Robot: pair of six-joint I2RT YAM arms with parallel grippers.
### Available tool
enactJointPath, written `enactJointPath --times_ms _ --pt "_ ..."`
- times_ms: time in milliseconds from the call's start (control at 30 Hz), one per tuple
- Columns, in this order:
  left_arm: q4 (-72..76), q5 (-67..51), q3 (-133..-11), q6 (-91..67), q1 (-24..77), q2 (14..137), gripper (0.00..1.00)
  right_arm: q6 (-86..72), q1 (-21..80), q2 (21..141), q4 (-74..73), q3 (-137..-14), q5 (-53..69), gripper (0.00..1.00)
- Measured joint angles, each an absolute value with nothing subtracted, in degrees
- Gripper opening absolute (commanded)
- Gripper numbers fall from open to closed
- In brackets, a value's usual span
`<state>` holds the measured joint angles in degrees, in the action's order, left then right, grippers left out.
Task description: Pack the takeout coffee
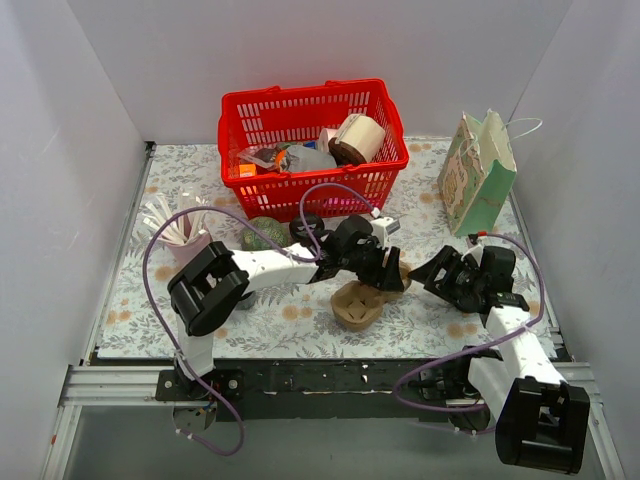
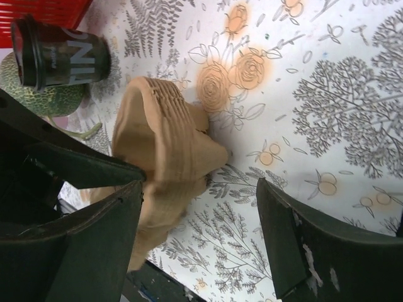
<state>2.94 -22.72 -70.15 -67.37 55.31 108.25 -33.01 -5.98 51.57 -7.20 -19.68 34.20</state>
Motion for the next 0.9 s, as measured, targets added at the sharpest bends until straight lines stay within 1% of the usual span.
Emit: enactJointPath --times_ms 33,100,167,300,467,633,767,900 --pt "2.37 -23.11 -69.76 -66.63 55.53 107.79 0.70 -32.82 -5.98 50.83 -8.38 -19.68 33.32 0.81" --pt "1.26 -23.51 -69.34 -65.19 56.01 106.67 0.77 -32.67 -5.98 48.99 -10.68 -19.68 31.83 0.81" --pt "0.03 -23.53 -69.32 -63.86 56.34 105.27 0.81 -32.58 -5.98 47.18 -12.38 -19.68 30.52 0.81" --pt "-2.70 -22.59 -69.30 -61.39 56.88 101.47 0.83 -32.53 -6.00 45.43 -14.70 -19.68 28.93 0.81" --pt "-8.78 -17.04 -69.67 -58.87 58.57 96.82 0.79 -32.29 -6.00 45.30 -17.17 -19.68 27.51 0.82" --pt "-15.75 -11.46 -70.89 -59.70 62.00 96.33 0.74 -31.53 -6.00 44.64 -18.92 -19.70 25.76 0.82" --pt "-20.67 -7.70 -73.54 -62.24 64.99 98.65 0.65 -31.00 -6.00 43.46 -20.75 -19.75 23.55 0.82" --pt "-24.08 -2.81 -77.54 -65.32 67.09 103.07 0.61 -30.48 -6.00 41.85 -21.71 -19.94 21.69 0.82"
